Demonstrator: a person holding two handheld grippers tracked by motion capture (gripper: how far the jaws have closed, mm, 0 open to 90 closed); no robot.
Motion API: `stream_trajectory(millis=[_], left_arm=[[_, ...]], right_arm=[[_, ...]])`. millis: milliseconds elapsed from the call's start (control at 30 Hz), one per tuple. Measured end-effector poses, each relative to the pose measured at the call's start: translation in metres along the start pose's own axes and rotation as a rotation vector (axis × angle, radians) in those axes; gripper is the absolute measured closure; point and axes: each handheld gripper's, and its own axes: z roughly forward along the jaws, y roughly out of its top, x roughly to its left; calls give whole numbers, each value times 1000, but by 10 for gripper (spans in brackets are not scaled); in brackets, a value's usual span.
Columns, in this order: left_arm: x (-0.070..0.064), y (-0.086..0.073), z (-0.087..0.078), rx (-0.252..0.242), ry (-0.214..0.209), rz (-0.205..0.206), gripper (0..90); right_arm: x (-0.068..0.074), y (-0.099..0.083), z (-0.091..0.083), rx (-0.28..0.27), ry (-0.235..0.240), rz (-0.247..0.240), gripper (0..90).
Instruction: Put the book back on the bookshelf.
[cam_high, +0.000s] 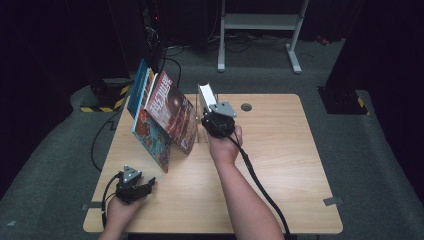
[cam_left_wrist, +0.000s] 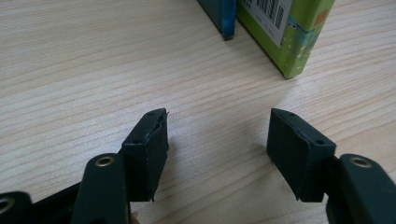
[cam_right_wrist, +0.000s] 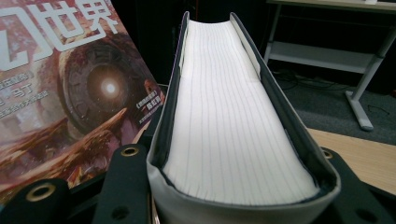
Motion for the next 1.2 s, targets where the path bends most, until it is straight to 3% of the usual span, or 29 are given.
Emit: stream_trajectory(millis=[567, 1200], left_arm=[[0, 0, 0, -1, 0, -3, 389], [0, -1, -1, -2, 7, 2, 391]], right_arm=[[4, 5, 35, 8, -50, 6, 541], [5, 5, 46, 10, -63, 12, 540]])
